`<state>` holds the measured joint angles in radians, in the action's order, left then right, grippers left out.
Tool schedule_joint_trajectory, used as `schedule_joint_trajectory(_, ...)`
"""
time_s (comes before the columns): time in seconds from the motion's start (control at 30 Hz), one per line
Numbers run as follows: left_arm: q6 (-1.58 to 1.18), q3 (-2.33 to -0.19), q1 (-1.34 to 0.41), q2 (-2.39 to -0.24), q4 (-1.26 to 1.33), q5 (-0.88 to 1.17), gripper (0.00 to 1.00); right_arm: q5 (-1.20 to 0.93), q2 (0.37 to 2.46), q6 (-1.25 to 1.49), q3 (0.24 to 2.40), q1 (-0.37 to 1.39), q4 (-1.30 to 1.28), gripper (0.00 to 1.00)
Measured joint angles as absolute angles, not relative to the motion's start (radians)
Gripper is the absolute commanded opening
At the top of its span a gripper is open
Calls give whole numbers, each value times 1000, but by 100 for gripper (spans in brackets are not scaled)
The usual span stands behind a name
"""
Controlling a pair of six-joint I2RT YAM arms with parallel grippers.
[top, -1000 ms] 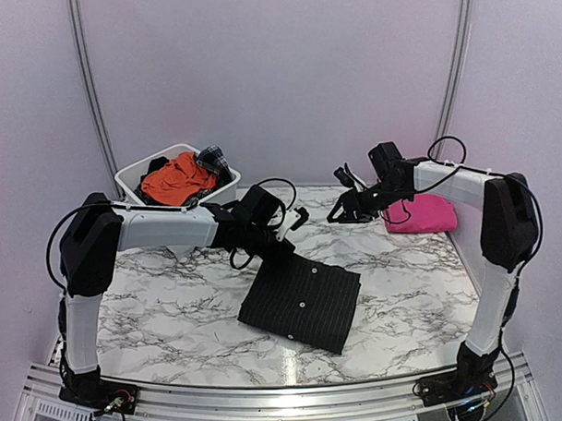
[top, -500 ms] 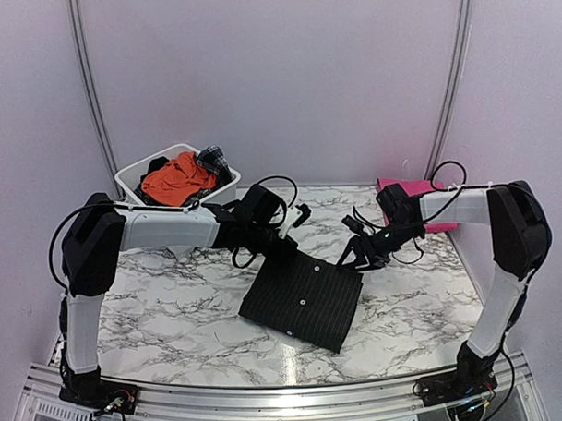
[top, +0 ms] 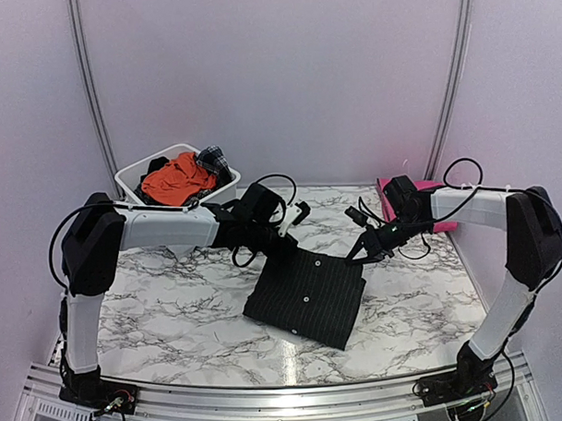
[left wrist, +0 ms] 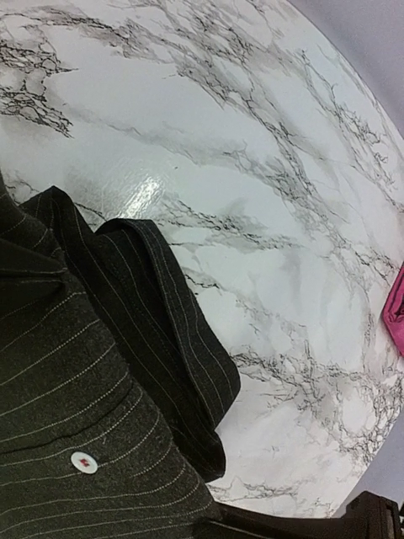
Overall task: Fold and stack the mixed laundry pile
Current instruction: Fold the 2/3-rectangle-folded shirt at the center of the board.
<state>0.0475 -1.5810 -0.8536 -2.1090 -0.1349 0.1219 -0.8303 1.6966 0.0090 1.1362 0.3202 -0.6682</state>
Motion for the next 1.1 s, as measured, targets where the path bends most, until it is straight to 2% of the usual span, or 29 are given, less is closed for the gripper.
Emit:
schedule_joint_trajectory(0.23,39,-1596,-851,-2110,-130,123,1,-756,1652,15,1167,320,-712,0)
schedule_joint_trajectory(0.33,23,-1654,-852,-2139,-136,118,27,-680,1667,25,1167,320,-712,0)
schedule_joint_trajectory(0.43,-8,-1702,-849,-2184,-135,88,45,-594,1724,39,1166,320,-694,0)
schedule_joint_trajectory(0.5,-34,-1701,-845,-2196,-145,72,54,-549,1783,50,1166,320,-667,0)
schedule_joint_trajectory(0.63,-70,-1670,-840,-2183,-148,60,56,-490,1903,56,1182,320,-628,0)
schedule_joint_trajectory(0.77,-113,-1566,-830,-2115,-141,63,57,-455,1924,42,1216,325,-601,0)
schedule_joint_trajectory(1.1,-320,-1124,-750,-1698,-37,117,71,-443,2002,-50,1330,536,-548,0)
